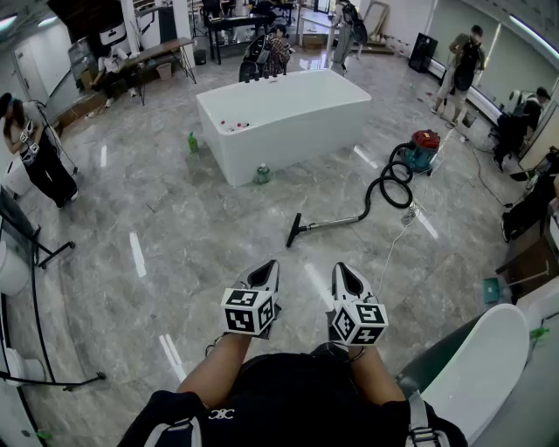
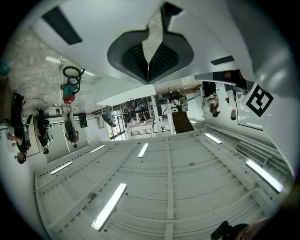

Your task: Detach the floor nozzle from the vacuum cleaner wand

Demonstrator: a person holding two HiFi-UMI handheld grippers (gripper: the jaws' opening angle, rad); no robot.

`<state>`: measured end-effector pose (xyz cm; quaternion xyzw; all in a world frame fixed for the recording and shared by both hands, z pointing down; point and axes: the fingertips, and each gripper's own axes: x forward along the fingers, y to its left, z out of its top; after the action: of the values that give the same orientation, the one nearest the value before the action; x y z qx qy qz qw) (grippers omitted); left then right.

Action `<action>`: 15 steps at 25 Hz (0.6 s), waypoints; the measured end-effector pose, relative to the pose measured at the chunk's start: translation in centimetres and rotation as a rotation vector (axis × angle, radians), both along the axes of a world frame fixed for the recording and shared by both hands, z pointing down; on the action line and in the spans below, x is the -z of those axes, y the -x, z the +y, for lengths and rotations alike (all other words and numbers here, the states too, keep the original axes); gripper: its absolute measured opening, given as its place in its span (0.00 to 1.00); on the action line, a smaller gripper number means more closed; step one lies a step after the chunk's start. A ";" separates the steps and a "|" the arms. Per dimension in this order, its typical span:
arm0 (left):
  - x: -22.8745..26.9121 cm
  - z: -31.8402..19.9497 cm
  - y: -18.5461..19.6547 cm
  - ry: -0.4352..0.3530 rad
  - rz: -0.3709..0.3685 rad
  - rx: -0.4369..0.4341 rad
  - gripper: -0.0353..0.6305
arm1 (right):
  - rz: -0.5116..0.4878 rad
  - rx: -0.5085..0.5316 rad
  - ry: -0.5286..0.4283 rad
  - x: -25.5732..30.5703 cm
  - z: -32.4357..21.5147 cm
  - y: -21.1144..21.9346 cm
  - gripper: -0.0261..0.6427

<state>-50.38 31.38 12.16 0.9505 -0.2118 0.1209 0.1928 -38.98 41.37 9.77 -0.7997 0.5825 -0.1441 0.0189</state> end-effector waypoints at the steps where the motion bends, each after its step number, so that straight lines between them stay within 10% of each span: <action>1: 0.1 -0.4 -0.1 0.007 0.005 0.005 0.06 | 0.004 -0.003 -0.006 0.5 -0.3 -0.4 0.06; 15: 0.0 -4.1 -5.5 -0.001 -0.019 -0.023 0.06 | -0.003 -0.034 -0.030 0.9 -5.1 -6.8 0.06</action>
<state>-44.85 27.27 12.15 0.9518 -0.2027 0.1321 0.1886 -32.18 36.25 8.90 -0.8090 0.5708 -0.1362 0.0343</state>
